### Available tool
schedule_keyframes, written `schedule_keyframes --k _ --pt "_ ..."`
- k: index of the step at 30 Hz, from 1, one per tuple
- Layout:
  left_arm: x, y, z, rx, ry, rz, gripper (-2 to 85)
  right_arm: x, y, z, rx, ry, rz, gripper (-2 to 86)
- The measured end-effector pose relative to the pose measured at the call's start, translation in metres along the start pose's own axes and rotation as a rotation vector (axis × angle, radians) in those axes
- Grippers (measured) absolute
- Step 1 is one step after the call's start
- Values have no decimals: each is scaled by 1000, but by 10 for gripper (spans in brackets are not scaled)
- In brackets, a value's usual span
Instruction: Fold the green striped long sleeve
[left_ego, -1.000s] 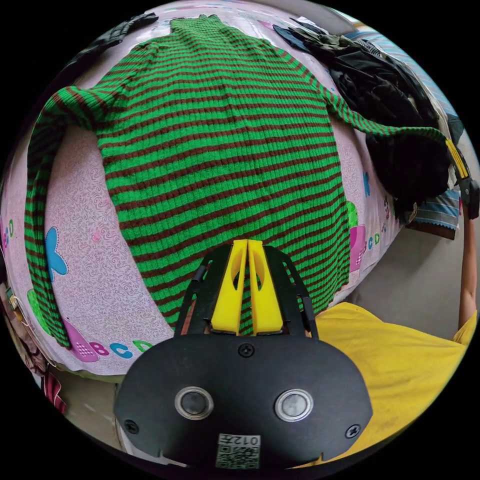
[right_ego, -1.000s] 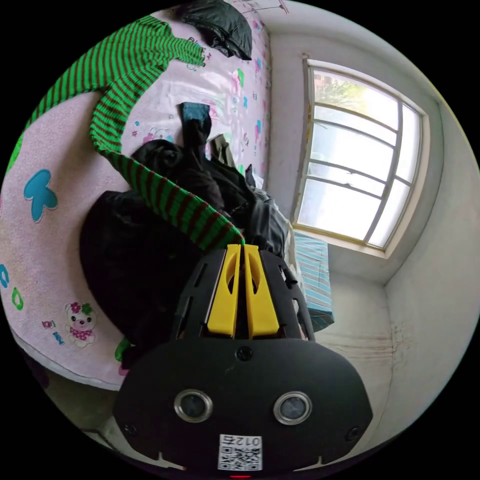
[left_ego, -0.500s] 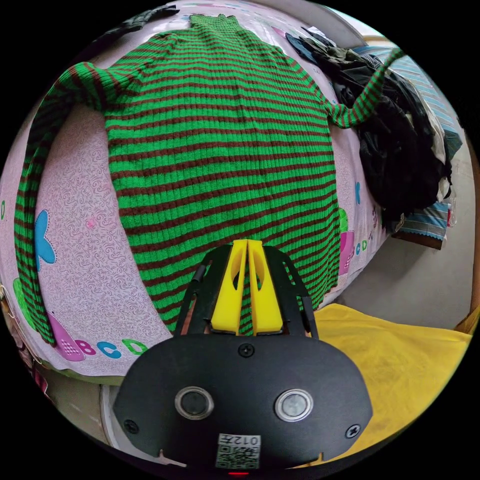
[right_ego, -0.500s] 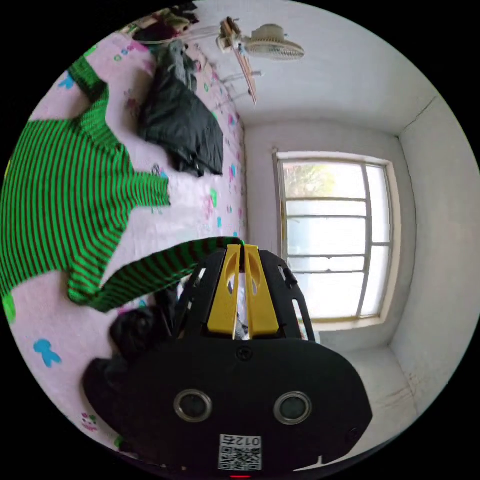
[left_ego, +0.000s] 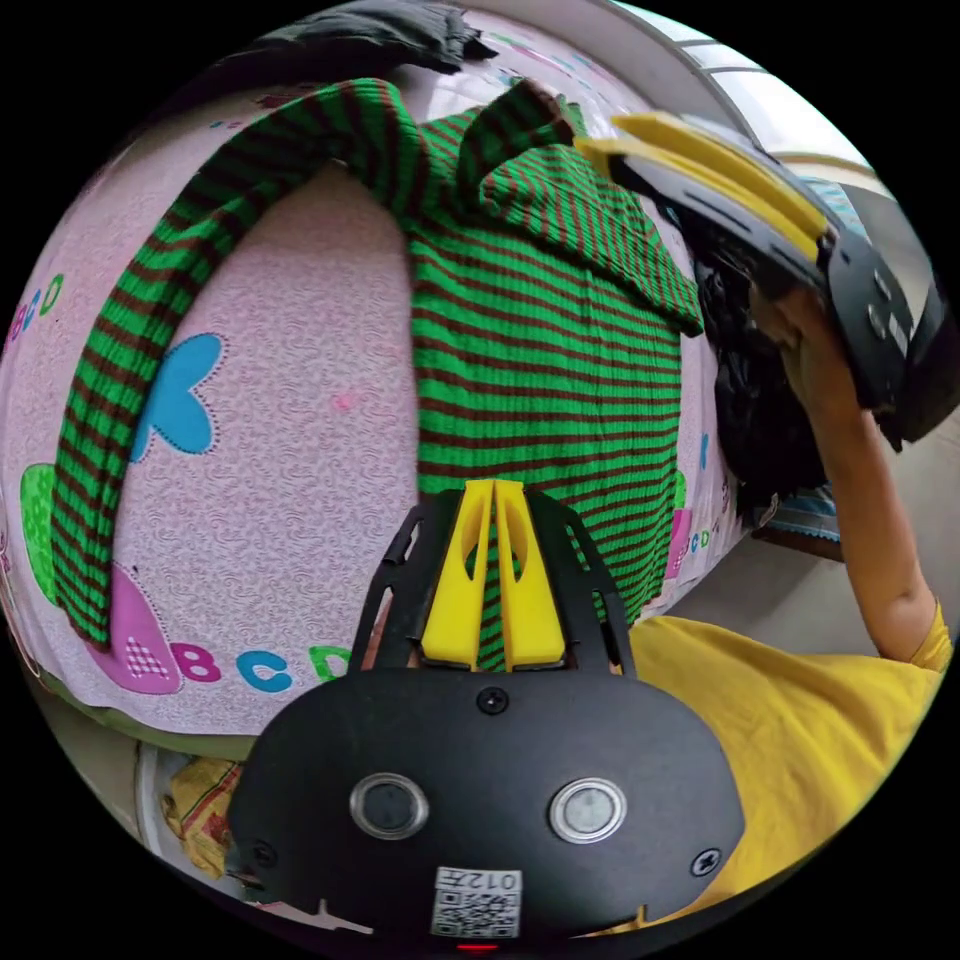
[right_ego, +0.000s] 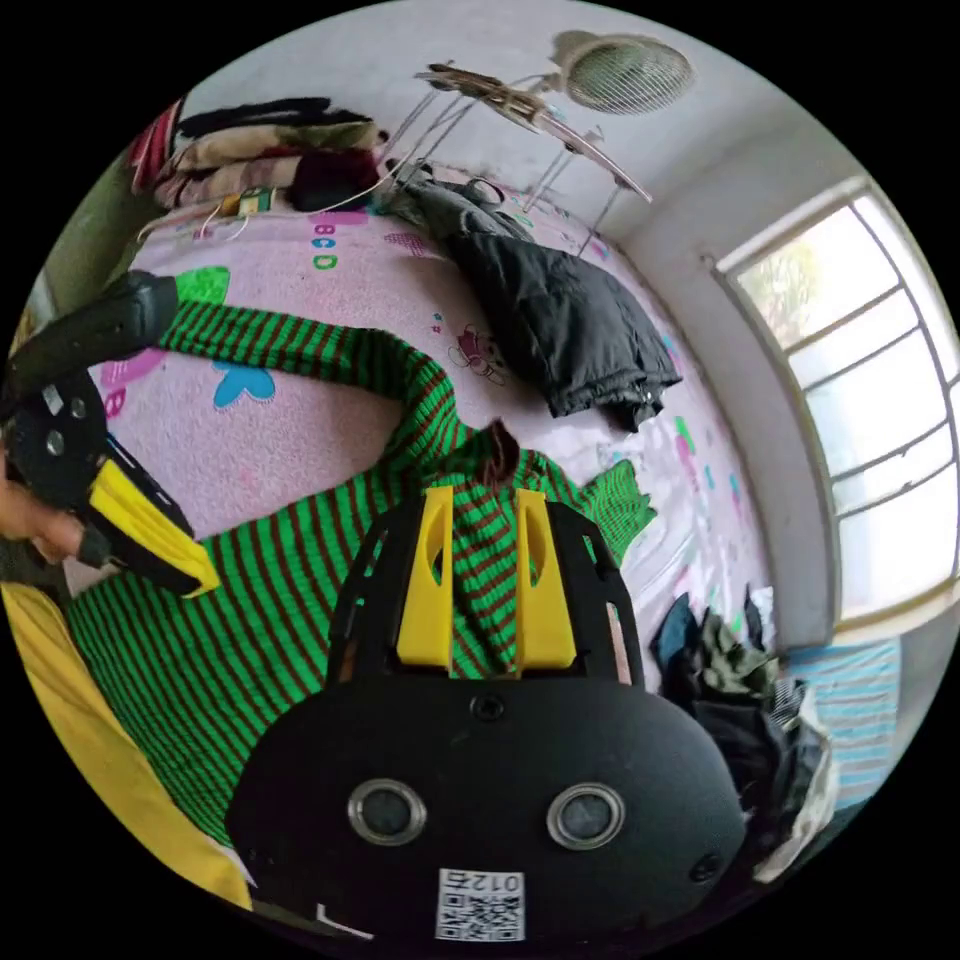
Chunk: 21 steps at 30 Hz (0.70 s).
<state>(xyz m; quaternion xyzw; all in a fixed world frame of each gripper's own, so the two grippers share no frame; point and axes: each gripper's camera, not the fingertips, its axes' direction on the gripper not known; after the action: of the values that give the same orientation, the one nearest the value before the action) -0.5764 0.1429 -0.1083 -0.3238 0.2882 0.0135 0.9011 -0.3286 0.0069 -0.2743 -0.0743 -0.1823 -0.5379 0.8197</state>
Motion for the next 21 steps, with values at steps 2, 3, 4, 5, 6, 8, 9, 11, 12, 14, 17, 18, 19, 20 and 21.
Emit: schedule_keyframes --k 2,3,4,5,6,8,9,11,12,14,17,18,19,20,21 --pt "-6 0 -12 30 -4 -20 4 23 16 -5 20 -21 53 86" --pt "-8 -1 -21 58 -6 -26 4 38 29 -6 21 -19 89 85" --pt "-7 -3 -31 93 -14 -17 4 47 37 -6 15 -25 118 84" --pt "-6 -5 -36 110 -20 -7 4 68 54 -3 -13 -56 196 81" --pt "-3 -9 -47 142 -37 14 4 90 73 3 -54 -95 284 78" --pt "4 -17 -64 200 -66 48 4 123 106 14 -109 -139 439 74" --pt "10 -24 -74 225 -80 75 4 146 128 23 -150 -163 543 71" --pt "18 -35 -87 247 -87 105 3 181 160 32 -156 -226 722 60" --pt "24 -42 -95 258 -91 122 3 205 180 36 -137 -258 855 49" --pt "32 -53 -104 275 -103 139 3 236 204 39 -91 -253 1017 36" --pt "44 -68 -114 285 -140 148 3 279 228 48 -45 -242 1191 24" --pt "46 -73 -115 268 -150 147 3 292 232 55 -51 -242 1224 22" --pt "46 -76 -114 242 -163 137 3 298 233 59 -55 -243 1234 21" --pt "45 -77 -114 231 -172 132 3 309 234 68 -64 -248 1247 20" --pt "44 -77 -113 214 -187 125 3 318 234 78 -77 -261 1250 20"
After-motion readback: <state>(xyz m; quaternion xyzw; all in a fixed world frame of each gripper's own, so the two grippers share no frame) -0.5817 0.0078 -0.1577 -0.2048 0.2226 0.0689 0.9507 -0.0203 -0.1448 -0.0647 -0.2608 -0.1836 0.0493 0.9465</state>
